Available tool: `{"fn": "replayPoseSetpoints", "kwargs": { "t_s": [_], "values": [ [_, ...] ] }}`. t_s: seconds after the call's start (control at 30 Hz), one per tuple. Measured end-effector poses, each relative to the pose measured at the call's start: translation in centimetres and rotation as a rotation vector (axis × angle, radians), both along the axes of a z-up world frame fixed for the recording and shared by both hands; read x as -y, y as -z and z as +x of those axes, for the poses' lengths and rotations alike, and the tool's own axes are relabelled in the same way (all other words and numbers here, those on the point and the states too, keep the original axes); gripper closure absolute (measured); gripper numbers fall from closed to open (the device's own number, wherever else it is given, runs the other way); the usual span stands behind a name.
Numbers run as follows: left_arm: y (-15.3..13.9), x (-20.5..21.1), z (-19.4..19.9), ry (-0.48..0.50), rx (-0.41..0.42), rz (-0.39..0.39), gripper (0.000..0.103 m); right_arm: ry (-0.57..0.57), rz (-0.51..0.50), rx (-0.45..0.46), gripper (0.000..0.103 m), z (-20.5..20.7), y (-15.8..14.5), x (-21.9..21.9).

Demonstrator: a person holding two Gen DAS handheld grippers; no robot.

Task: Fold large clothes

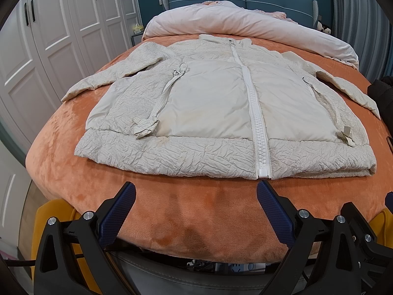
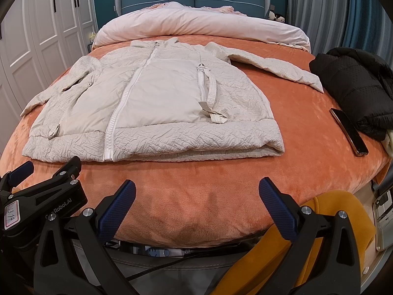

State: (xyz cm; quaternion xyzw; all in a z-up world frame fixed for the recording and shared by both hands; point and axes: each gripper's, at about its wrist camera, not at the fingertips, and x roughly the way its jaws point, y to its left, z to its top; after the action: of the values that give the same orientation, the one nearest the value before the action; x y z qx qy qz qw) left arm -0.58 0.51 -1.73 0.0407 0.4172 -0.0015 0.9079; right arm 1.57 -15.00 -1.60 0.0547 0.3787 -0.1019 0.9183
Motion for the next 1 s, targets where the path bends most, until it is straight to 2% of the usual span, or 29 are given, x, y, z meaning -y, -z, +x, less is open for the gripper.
{"fn": "replayPoseSetpoints", "kwargs": {
  "t_s": [0.8,0.9,1.0],
  "values": [
    [0.7,-0.4,0.5,0.000,-0.022,0.002,0.007,-0.021,0.010,-0.016,0.005,0.6,0.9,-0.3],
    [0.3,-0.5,1.4,-0.004,-0.016,-0.003,0.006,-0.029,0.018,0.004,0.005,1.4,0.9,0.7],
    [-1.0,-1.6,3.7,-0.038,0.021,-0.002,0.005,-0.025,0.097,0.042,0.005,3.3,0.4,4.3]
  ]
}}
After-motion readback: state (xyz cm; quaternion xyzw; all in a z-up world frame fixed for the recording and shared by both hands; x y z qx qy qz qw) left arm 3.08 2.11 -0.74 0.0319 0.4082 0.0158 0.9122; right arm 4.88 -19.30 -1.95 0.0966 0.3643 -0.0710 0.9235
